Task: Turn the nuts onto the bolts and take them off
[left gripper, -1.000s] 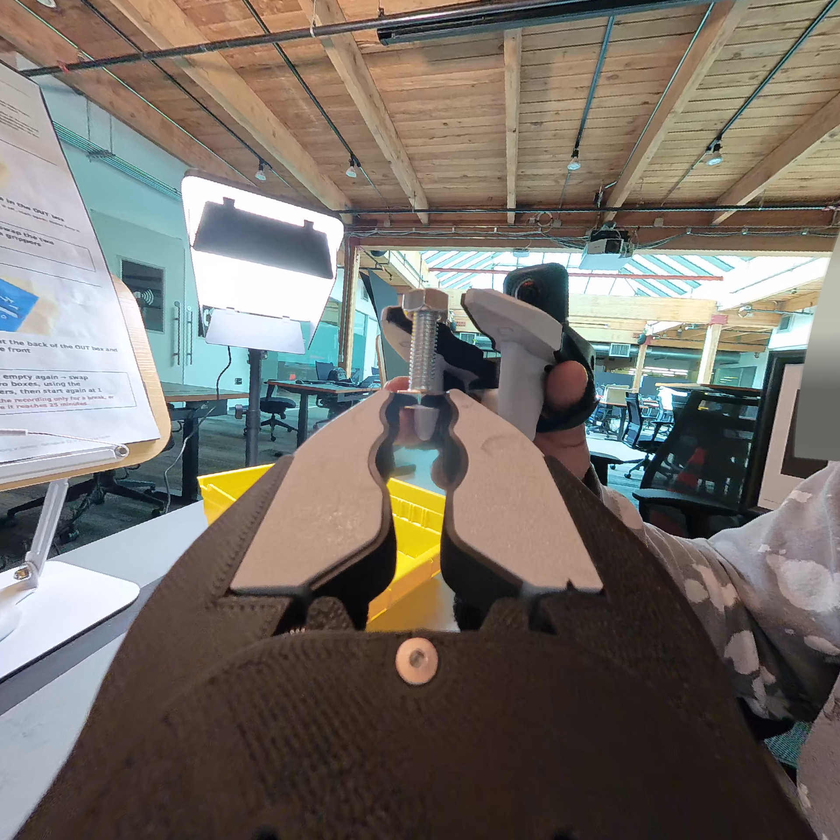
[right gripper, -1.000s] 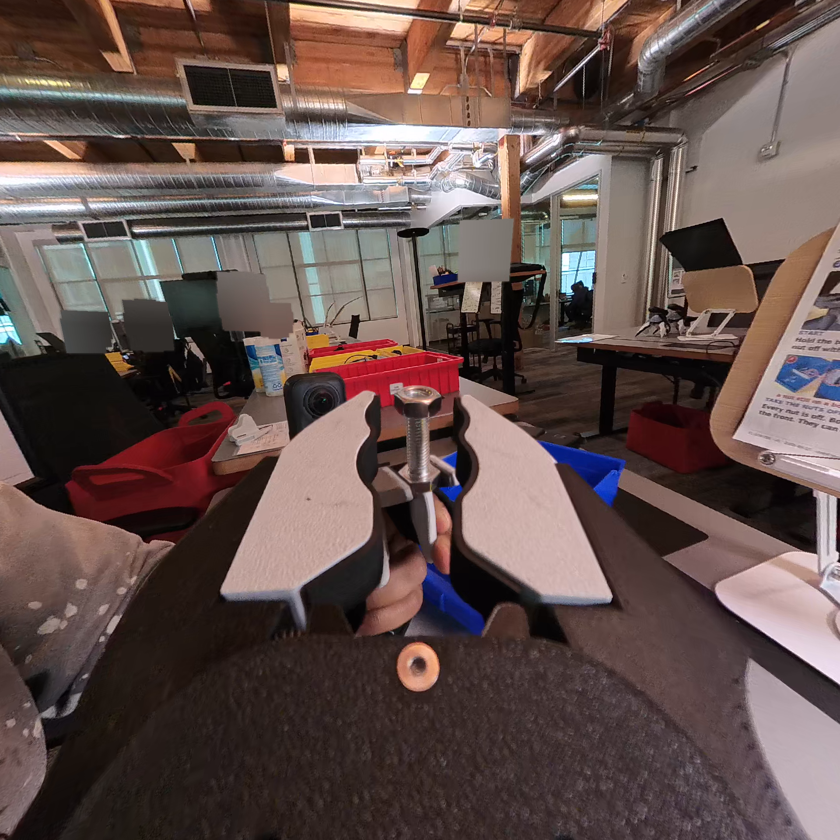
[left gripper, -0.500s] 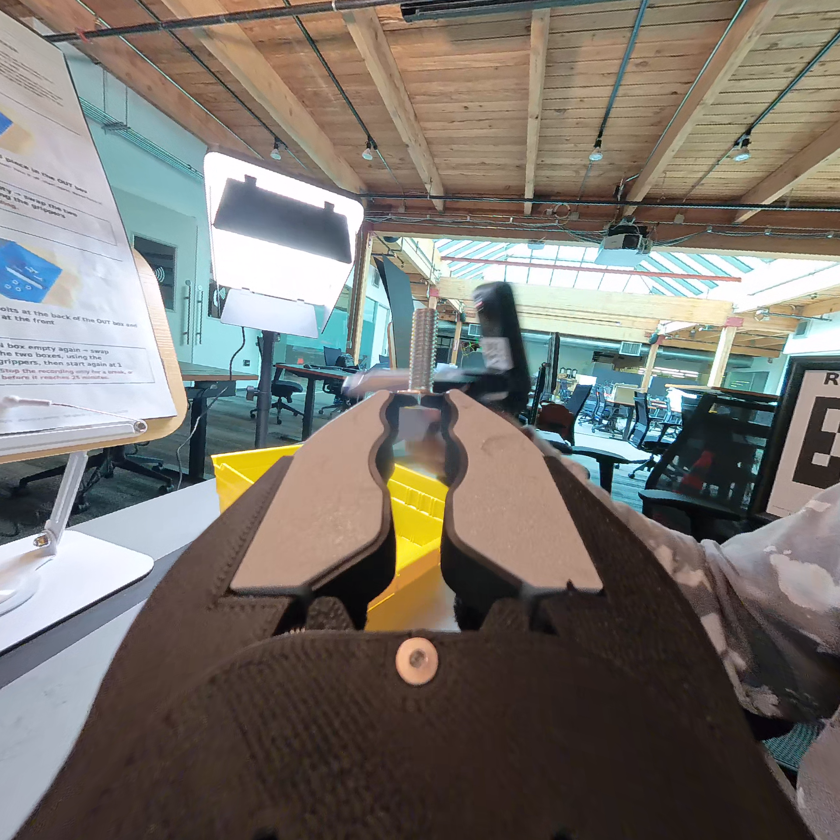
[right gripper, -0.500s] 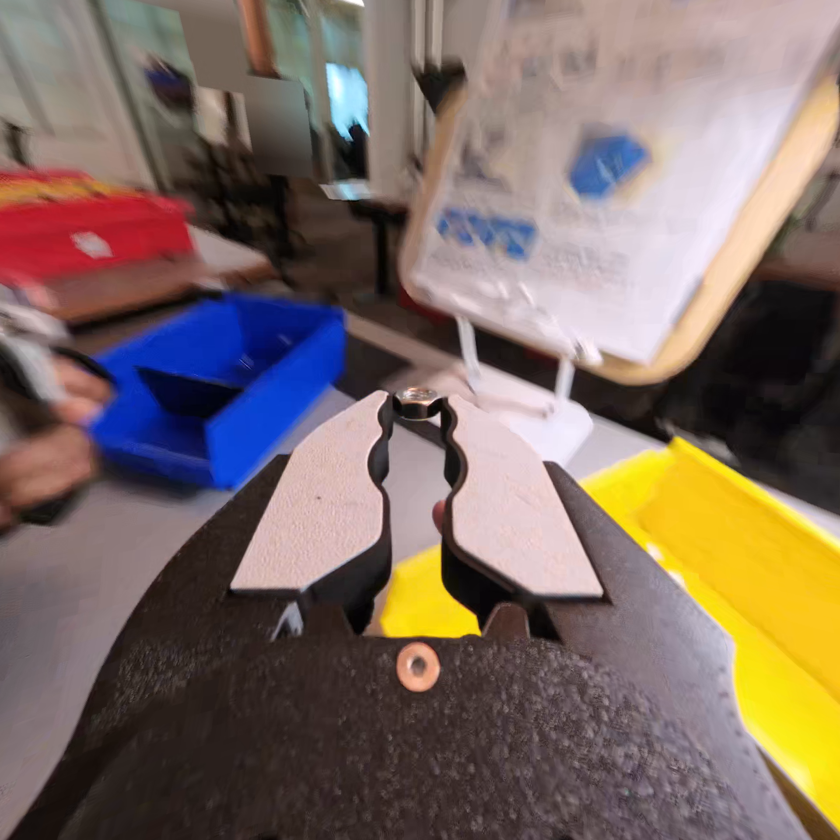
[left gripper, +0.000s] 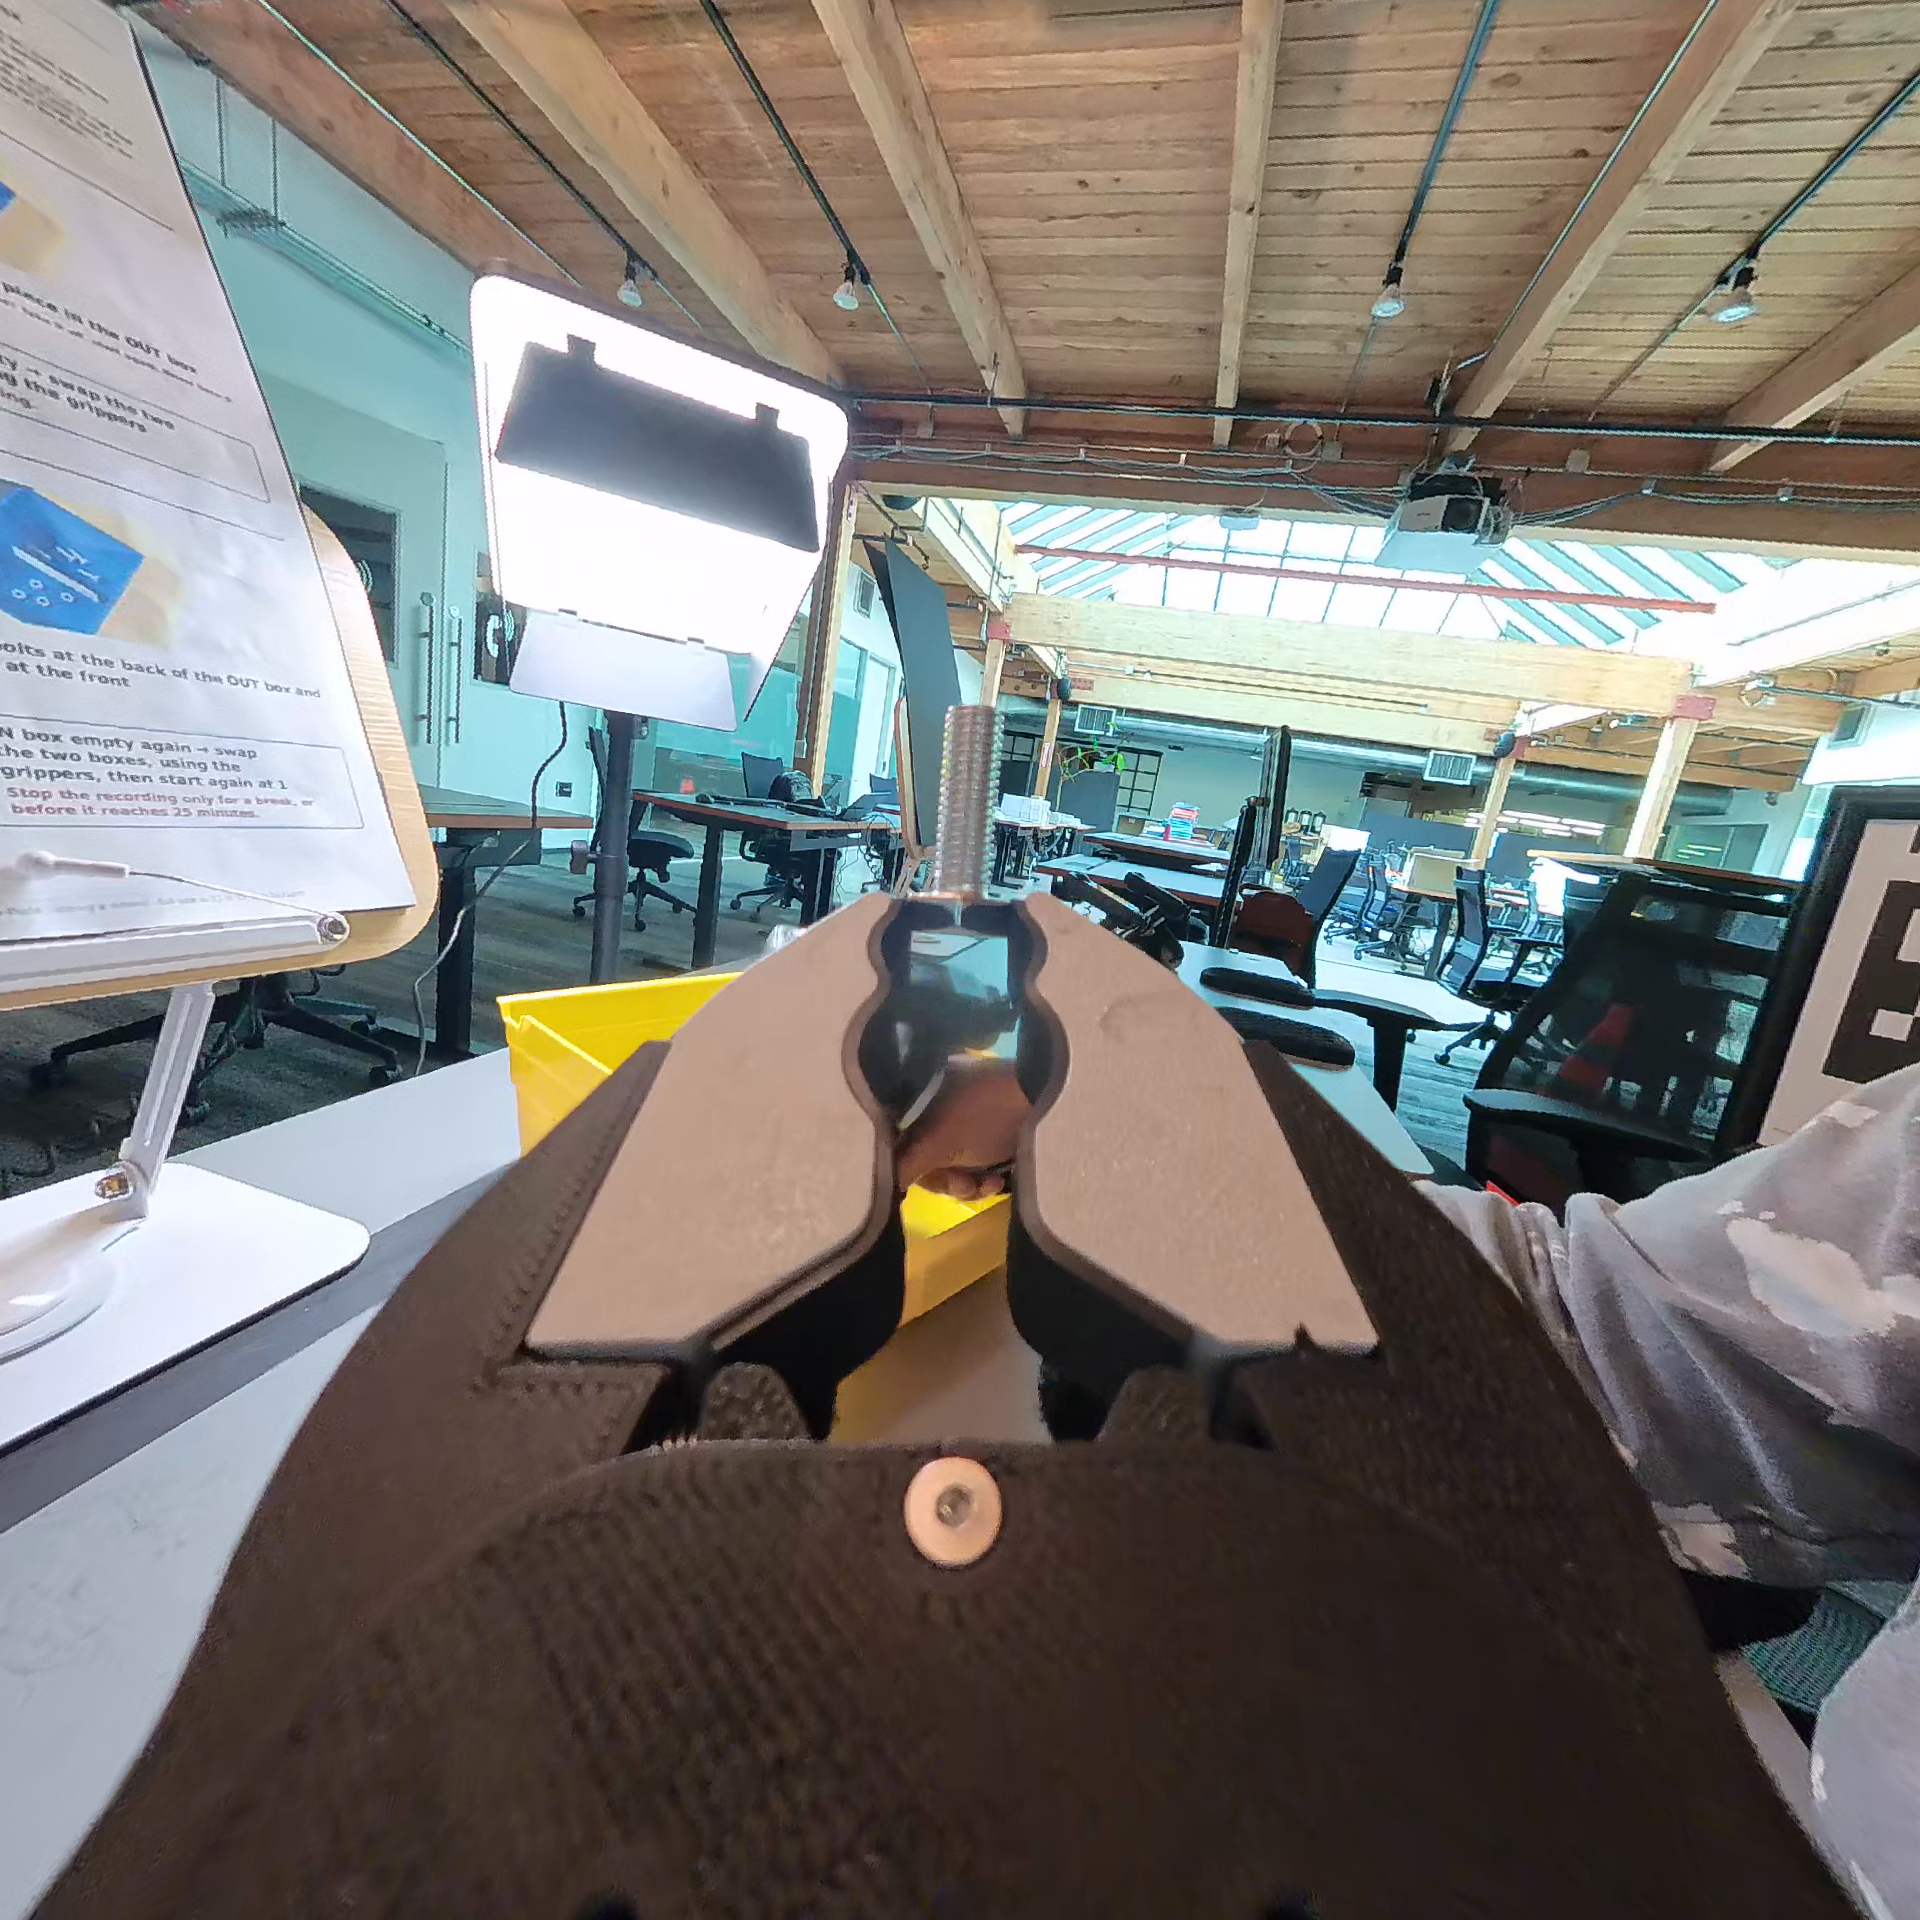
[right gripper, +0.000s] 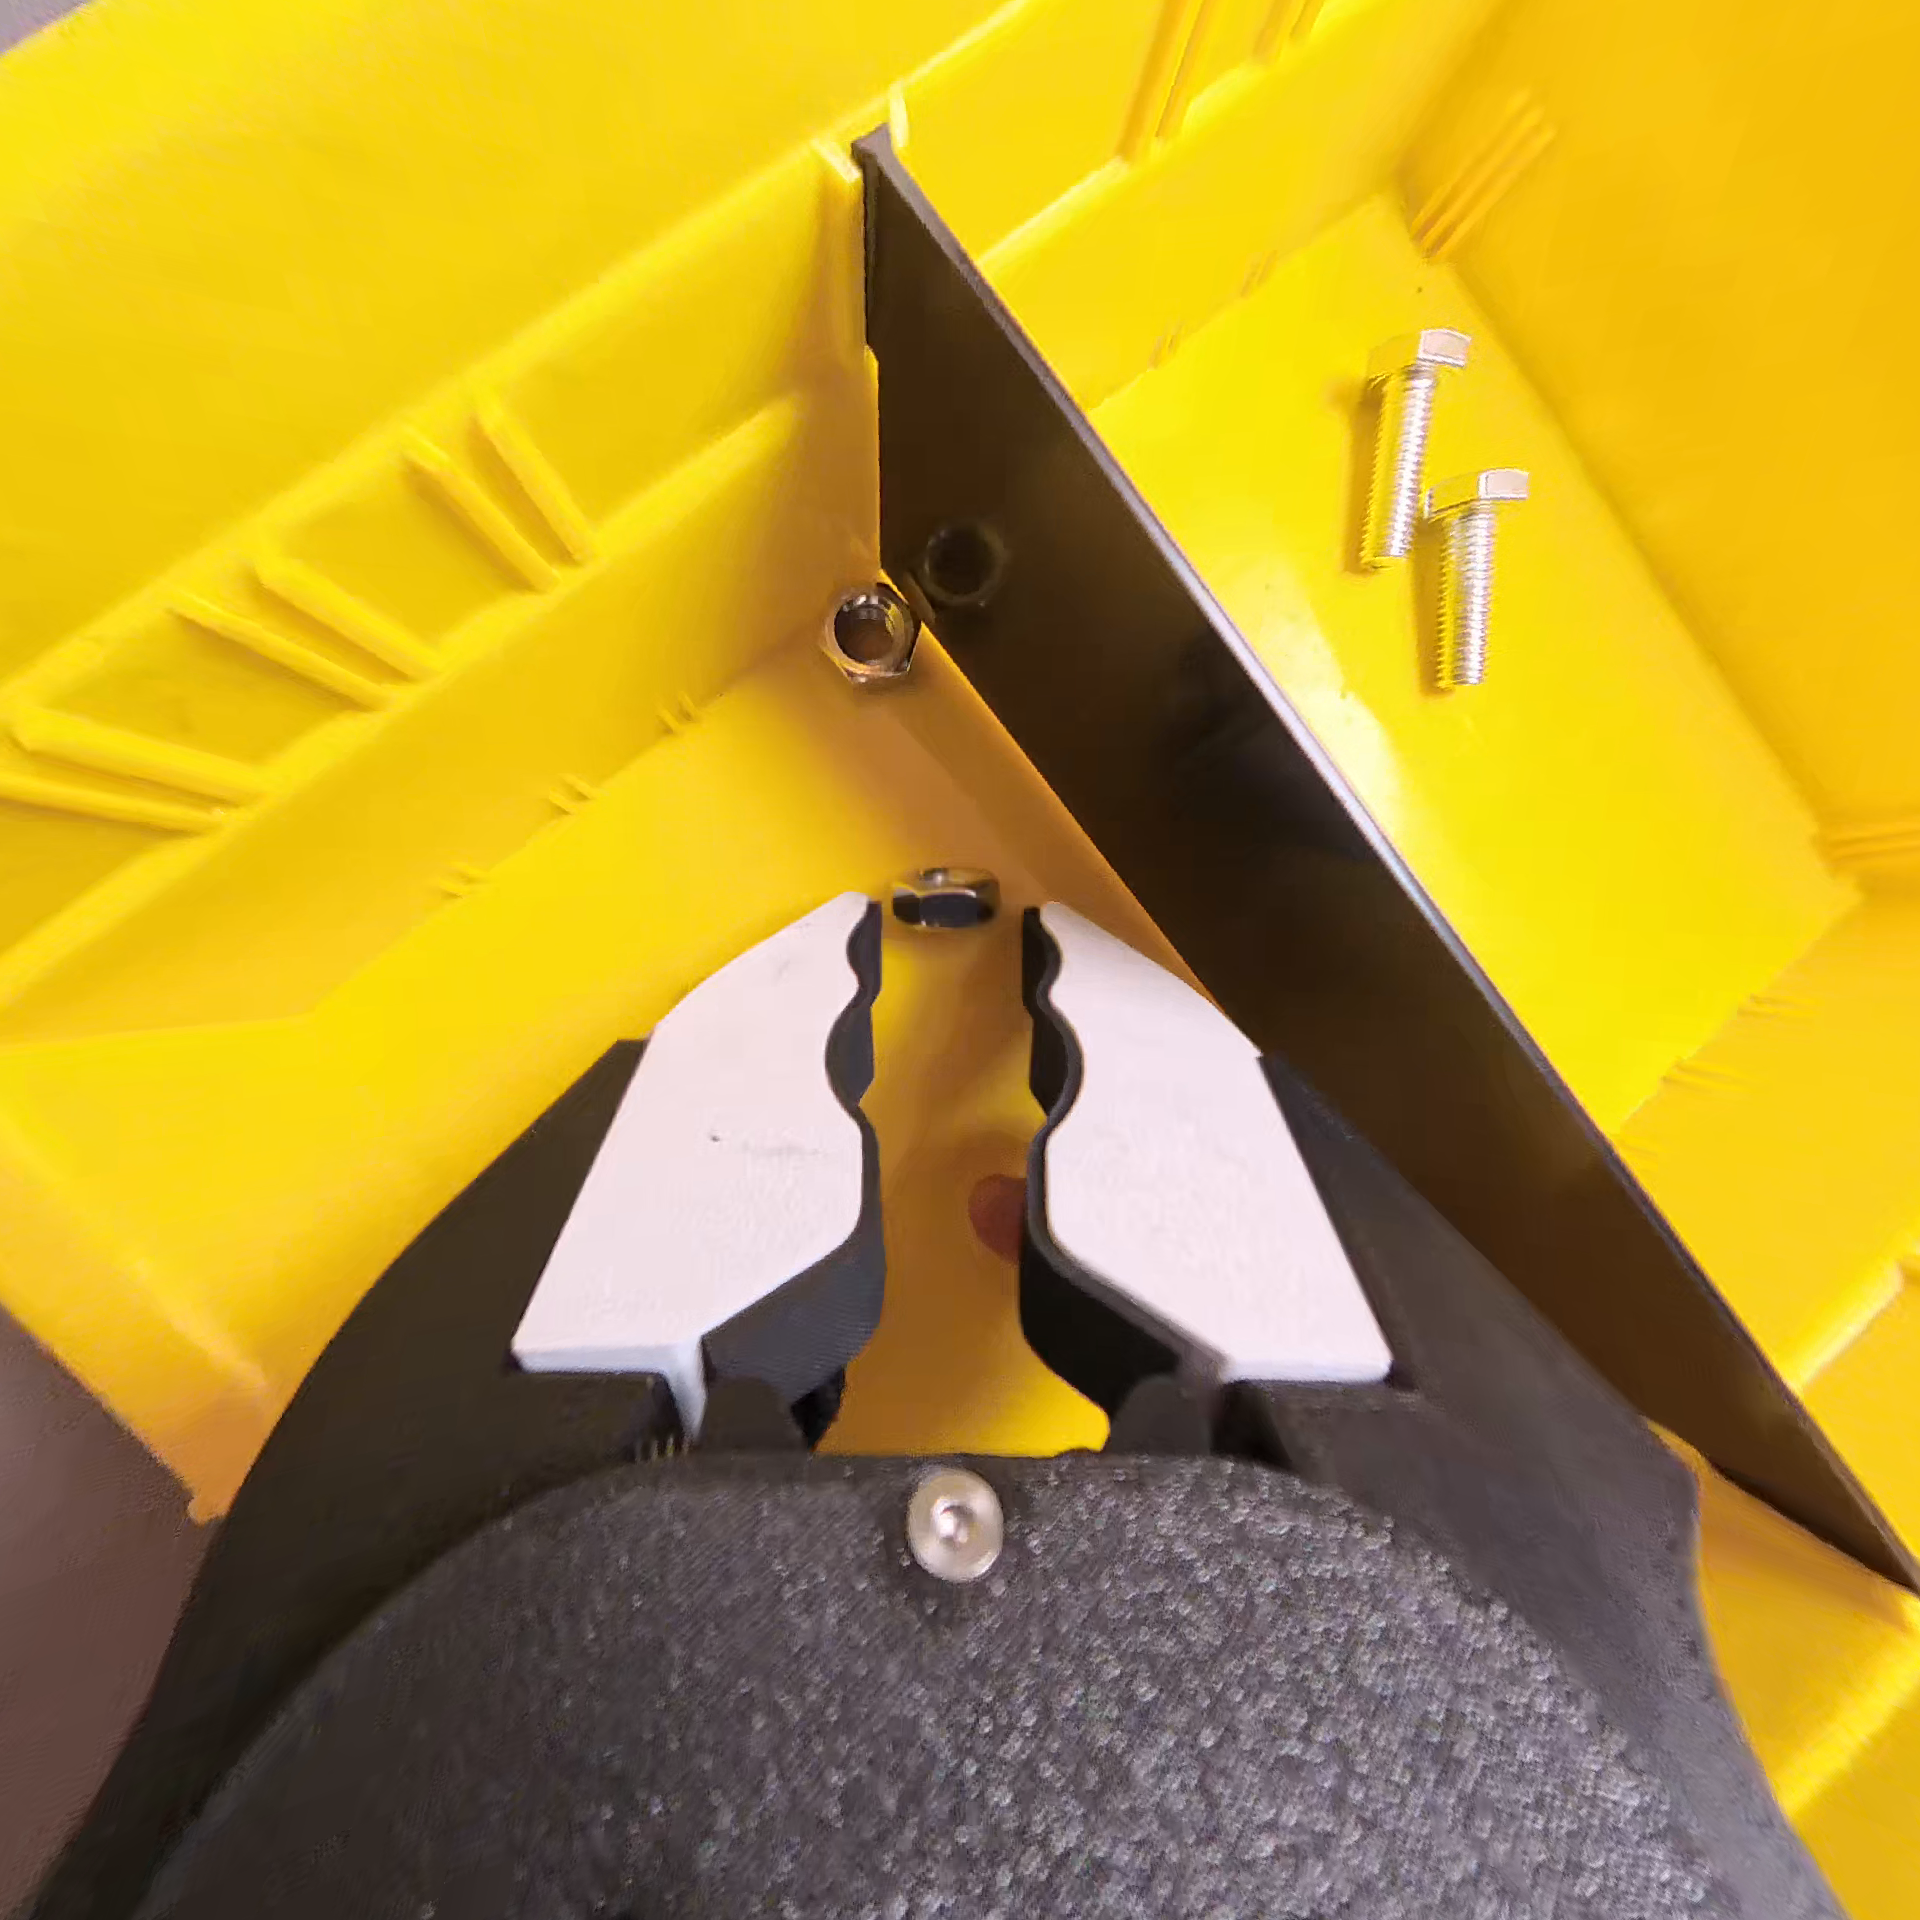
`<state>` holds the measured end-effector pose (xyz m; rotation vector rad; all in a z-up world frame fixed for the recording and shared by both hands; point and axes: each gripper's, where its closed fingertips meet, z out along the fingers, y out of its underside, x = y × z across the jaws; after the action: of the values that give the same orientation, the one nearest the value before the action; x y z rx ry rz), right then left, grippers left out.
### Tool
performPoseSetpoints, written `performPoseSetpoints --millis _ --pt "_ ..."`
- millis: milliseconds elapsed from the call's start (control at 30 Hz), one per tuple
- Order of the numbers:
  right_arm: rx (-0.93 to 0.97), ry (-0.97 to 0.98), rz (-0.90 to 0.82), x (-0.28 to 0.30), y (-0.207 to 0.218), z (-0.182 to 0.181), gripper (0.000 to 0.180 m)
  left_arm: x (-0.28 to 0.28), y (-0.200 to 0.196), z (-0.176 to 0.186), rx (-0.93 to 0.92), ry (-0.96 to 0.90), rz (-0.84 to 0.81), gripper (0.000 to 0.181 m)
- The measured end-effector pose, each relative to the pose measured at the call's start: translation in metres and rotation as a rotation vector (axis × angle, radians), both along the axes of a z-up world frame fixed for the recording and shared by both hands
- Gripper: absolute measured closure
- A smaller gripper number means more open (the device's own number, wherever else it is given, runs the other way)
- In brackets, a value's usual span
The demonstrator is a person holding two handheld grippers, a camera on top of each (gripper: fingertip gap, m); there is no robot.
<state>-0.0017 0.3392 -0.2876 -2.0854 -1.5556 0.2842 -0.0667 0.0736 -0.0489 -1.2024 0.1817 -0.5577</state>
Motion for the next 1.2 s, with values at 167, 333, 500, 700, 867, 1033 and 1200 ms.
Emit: performPoseSetpoints --millis 167,333,500,700,867,1033,1200 --pt "-0.027 0.24 0.078 -0.009 -0.02 0.066 0.144 -0.002 0.013 -0.02 -0.142 0.021 -0.001 0.163" --pt "0.008 0.695 0.377 -0.027 -0.084 0.177 0.152 0.001 0.029 -0.055 -0.327 0.07 -0.02 0.162" --pt "-0.09 0.843 0.683 -0.034 -0.16 0.209 0.155 0.012 0.035 -0.08 -0.428 0.138 -0.072 0.162" --pt "-0.185 0.681 0.943 -0.04 -0.22 0.171 0.154 0.032 0.03 -0.102 -0.518 0.287 -0.16 0.162" --pt "-0.245 0.58 1.022 -0.035 -0.235 0.15 0.151 0.038 0.027 -0.107 -0.532 0.356 -0.181 0.162" --pt "-0.293 0.606 1.046 -0.035 -0.24 0.149 0.17 0.032 0.024 -0.103 -0.529 0.367 -0.182 0.162" --pt "-0.227 0.524 1.032 -0.036 -0.234 0.136 0.162 0.025 0.022 -0.108 -0.557 0.401 -0.177 0.162"
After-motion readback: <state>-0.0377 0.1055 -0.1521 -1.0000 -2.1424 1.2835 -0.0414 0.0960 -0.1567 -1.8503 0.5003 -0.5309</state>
